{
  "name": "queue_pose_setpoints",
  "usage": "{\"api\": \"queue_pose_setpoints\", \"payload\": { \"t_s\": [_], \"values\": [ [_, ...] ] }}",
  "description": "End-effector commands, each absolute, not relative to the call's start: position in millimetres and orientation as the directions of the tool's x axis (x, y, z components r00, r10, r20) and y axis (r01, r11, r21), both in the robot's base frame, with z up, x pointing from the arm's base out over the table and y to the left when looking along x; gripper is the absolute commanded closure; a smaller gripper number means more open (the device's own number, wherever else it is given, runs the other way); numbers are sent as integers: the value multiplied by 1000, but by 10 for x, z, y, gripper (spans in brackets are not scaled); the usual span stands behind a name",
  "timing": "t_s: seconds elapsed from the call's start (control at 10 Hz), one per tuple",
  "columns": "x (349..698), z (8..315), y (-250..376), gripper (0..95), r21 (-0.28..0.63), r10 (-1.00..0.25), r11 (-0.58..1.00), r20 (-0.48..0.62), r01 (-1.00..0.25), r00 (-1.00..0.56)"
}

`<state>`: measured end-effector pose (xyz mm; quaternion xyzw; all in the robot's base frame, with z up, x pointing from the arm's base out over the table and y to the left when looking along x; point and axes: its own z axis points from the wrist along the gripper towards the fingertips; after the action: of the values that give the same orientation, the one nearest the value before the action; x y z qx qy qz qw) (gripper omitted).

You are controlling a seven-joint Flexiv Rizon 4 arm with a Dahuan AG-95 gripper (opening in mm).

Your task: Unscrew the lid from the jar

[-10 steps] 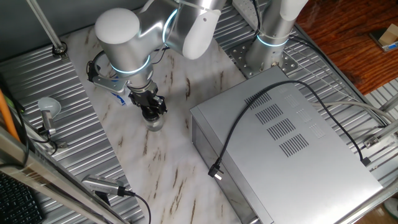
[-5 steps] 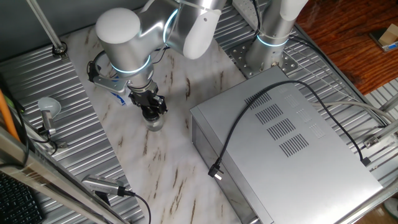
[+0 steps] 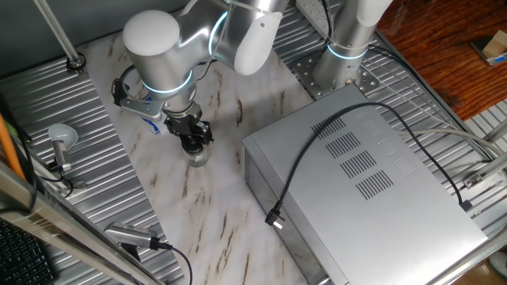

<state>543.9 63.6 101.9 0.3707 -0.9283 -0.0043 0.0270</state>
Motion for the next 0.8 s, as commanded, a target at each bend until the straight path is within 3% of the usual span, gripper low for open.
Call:
{"api": "queue_pose_setpoints", "payload": {
  "t_s": [0.1, 0.8],
  "values": [
    [5436, 1025, 636, 570, 28, -720, 694, 47, -720, -692],
    [5434, 1022, 635, 570, 20, -800, 600, 36, -799, -600]
  ]
}}
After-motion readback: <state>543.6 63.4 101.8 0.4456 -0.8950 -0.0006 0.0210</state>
